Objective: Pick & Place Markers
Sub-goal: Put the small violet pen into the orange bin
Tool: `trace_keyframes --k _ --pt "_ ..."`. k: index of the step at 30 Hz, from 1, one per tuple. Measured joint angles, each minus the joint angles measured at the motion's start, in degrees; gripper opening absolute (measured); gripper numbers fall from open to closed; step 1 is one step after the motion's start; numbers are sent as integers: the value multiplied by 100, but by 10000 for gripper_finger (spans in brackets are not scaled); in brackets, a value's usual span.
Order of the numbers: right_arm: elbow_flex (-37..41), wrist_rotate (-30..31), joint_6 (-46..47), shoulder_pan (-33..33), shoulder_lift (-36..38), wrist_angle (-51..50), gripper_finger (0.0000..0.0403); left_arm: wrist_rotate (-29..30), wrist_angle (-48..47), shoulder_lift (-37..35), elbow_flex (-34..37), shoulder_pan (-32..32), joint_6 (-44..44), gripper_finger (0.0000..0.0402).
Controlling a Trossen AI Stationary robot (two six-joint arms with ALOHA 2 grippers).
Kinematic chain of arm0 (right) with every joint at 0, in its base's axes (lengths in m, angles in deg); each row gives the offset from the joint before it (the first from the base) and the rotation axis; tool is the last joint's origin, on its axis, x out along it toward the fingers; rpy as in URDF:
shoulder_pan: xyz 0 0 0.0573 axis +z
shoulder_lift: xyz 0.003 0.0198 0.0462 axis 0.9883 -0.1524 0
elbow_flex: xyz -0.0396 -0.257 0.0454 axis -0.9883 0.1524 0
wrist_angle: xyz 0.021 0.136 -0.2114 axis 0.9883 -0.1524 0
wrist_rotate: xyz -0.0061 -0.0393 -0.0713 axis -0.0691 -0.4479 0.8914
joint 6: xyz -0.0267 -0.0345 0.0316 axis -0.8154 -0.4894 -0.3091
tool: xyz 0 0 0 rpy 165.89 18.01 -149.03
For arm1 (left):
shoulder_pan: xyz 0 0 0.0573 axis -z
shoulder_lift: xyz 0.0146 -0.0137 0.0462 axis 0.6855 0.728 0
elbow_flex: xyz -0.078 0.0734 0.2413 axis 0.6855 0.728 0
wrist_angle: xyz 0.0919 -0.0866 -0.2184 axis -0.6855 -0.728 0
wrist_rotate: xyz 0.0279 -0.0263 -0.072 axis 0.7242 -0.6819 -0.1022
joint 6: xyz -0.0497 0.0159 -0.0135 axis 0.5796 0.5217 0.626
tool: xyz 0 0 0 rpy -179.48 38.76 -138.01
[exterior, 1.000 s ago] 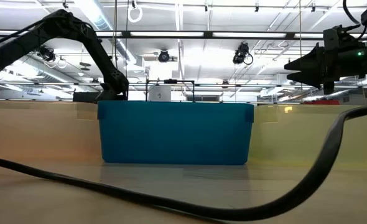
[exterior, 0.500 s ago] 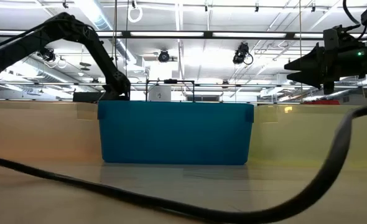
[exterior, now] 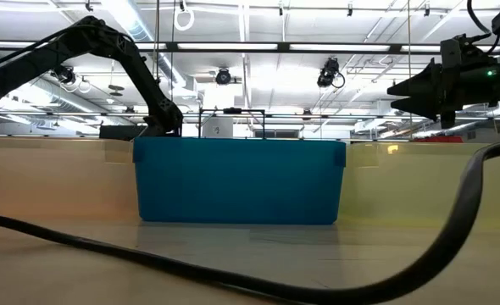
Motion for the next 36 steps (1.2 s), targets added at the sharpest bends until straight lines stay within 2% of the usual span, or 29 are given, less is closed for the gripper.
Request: trace_keyframes --k 7,10,17,26,36 --pt "0 -1 -1 -1 1 0 215 -61 -7 3 8 5 -38 57" --pt "0 -1 0 0 0 0 215 -71 -9 4 8 4 -37 39" --pt "0 -1 0 -1 0 1 215 -85 -108 17 -65 4 -41 48" --pt "0 2 0 -2 0 2 215 -74 -721 11 -674 179 -38 39" --pt "0 2 0 -2 0 0 215 -26 -743 -512 -1214 608 -296 39"
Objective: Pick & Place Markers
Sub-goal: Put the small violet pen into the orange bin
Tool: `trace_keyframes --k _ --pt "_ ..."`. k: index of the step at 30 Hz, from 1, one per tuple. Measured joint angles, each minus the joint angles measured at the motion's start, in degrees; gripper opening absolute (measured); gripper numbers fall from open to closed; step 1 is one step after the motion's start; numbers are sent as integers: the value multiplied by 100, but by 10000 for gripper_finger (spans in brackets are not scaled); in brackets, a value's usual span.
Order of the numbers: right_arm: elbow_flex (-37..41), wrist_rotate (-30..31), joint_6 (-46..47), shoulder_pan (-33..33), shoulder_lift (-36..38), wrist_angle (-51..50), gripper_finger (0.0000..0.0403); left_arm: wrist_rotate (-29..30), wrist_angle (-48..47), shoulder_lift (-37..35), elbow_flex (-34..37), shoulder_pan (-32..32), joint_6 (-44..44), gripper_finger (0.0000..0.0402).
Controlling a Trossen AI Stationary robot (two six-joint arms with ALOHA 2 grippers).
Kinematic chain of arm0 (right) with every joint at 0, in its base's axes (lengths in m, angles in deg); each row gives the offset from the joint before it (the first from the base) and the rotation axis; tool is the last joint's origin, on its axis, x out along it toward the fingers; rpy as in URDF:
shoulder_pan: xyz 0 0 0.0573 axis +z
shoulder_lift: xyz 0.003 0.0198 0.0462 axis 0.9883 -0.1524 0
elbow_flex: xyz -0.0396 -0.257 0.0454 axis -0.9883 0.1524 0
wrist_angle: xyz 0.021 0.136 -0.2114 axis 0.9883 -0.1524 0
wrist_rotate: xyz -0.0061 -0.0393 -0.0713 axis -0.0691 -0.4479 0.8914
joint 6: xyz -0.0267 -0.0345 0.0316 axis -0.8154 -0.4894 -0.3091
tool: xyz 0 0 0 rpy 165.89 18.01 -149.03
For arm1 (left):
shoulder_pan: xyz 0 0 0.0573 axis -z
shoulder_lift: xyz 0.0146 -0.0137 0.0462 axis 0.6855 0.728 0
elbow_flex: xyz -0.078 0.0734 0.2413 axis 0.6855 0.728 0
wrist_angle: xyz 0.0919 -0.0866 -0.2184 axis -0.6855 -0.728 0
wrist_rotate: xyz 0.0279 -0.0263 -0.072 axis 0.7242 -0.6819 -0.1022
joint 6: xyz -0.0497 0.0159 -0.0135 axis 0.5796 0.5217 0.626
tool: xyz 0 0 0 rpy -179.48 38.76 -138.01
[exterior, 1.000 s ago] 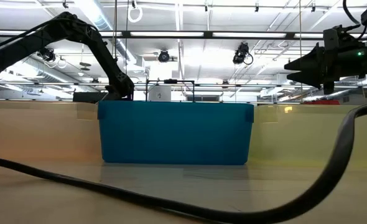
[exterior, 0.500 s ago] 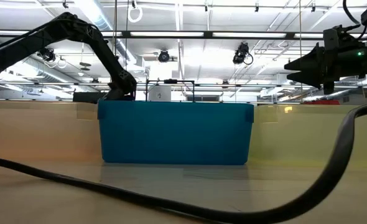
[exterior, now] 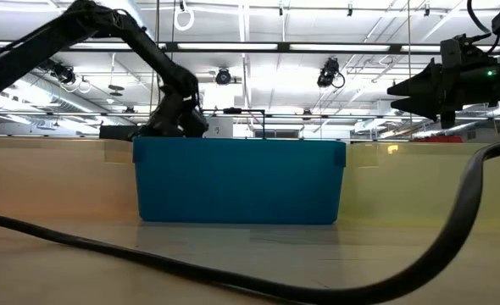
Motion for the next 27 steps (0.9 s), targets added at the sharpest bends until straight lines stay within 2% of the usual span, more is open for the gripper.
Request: trace_keyframes --k 13,20,27 --pt "0 -1 0 2 0 0 215 539 -20 -617 -289 998 -1530 39" --pt "0 0 -1 1 0 2 215 749 -7 -688 -315 1452 -3143 39" --pt "0 0 0 2 0 0 215 1463 4 -726 -315 1682 -4623 39"
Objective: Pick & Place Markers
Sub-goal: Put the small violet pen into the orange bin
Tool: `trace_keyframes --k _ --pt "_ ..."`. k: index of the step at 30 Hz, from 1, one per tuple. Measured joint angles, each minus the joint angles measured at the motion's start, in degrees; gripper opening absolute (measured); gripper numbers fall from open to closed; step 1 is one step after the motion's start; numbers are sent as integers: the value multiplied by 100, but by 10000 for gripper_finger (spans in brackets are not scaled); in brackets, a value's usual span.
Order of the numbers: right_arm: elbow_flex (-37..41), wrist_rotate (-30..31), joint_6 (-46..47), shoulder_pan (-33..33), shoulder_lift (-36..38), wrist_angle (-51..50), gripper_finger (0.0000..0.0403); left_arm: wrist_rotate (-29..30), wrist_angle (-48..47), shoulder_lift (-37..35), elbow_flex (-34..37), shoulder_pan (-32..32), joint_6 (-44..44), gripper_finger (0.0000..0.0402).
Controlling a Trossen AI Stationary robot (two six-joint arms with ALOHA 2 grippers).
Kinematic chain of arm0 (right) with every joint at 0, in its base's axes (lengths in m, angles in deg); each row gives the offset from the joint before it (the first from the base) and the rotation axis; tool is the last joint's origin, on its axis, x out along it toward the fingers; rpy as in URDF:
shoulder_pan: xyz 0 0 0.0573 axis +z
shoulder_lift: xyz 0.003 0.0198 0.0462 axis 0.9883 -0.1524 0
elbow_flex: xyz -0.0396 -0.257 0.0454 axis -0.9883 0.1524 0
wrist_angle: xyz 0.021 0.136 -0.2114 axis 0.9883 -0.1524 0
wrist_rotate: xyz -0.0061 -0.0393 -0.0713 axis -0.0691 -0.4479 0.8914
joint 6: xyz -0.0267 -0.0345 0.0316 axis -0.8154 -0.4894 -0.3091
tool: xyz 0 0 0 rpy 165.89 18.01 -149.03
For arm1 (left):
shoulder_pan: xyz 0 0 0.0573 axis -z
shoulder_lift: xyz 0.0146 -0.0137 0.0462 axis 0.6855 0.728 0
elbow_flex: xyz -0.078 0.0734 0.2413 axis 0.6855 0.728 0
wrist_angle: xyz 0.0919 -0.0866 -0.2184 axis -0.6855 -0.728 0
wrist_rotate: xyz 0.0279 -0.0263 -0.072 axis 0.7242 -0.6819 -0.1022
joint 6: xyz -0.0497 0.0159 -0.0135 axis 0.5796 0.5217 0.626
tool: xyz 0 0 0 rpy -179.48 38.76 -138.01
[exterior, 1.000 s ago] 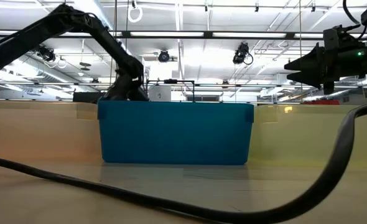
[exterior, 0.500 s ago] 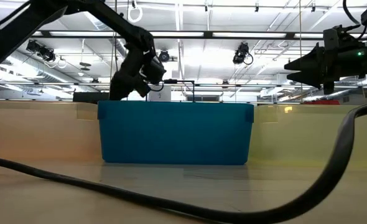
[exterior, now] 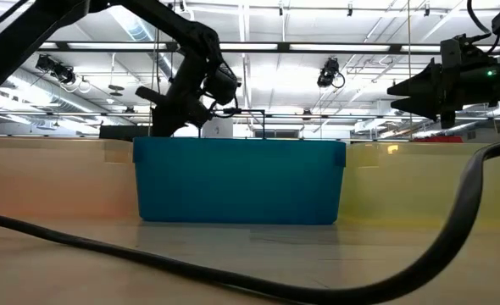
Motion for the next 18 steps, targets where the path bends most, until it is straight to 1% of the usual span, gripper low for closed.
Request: trace_keyframes --k 3,4,7,14,18 --pt "0 -2 -2 0 0 0 215 505 142 -149 0 138 -732 39" --pt "0 0 0 -2 0 1 215 576 229 -214 0 179 -918 39" --pt "0 -1 0 -1 0 0 215 545 462 -384 0 374 -1123 39" --pt "0 0 -1 0 0 2 215 494 434 -711 9 1044 -1429 39" --pt "0 0 -1 -1 0 1 215 493 485 -881 294 1454 -1696 39"
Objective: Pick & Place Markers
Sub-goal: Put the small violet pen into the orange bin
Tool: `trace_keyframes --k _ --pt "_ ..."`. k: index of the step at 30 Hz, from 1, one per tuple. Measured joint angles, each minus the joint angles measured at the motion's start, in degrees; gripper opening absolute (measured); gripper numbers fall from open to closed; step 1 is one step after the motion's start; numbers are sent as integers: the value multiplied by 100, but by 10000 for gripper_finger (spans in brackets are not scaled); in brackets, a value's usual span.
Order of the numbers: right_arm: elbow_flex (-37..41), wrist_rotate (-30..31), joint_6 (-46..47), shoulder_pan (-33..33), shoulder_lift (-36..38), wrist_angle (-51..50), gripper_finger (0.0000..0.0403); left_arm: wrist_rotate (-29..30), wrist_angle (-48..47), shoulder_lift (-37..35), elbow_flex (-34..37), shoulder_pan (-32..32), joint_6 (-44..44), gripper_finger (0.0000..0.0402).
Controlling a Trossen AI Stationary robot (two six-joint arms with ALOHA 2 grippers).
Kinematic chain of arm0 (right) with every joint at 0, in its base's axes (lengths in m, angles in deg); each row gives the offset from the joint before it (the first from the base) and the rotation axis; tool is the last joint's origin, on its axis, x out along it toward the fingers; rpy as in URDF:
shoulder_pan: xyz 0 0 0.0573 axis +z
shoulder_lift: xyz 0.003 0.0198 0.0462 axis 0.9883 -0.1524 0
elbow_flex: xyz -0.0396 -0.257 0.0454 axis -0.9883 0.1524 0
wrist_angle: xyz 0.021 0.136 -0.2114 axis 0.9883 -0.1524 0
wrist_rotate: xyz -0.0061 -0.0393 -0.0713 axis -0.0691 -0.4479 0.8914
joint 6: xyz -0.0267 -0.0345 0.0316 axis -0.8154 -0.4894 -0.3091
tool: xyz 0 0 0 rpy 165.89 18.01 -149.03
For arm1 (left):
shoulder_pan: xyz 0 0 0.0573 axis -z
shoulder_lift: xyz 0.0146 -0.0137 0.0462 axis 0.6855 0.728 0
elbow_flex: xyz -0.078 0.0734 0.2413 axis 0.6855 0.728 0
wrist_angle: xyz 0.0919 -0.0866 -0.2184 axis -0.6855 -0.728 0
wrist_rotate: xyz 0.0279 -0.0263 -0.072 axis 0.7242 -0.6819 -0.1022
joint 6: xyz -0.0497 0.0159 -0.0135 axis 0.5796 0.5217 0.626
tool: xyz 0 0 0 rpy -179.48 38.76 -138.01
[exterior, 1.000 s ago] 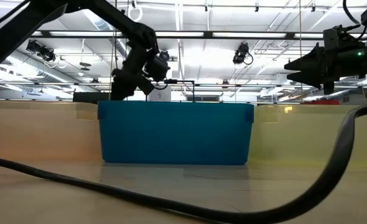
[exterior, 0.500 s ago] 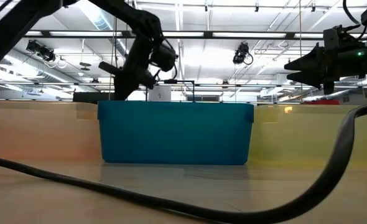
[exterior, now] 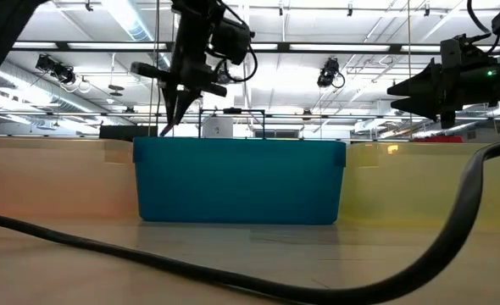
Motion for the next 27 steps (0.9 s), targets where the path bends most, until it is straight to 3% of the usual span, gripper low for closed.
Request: trace_keyframes --k 16,23,27 --pt "0 -2 -1 -1 0 1 215 256 1184 -1571 2076 1887 -1162 39" --pt "0 0 -1 1 0 1 215 -85 1339 -1923 2539 2629 -1221 39" --pt "0 1 -1 1 0 -1 215 -646 1353 -2030 2724 2894 -1084 39"
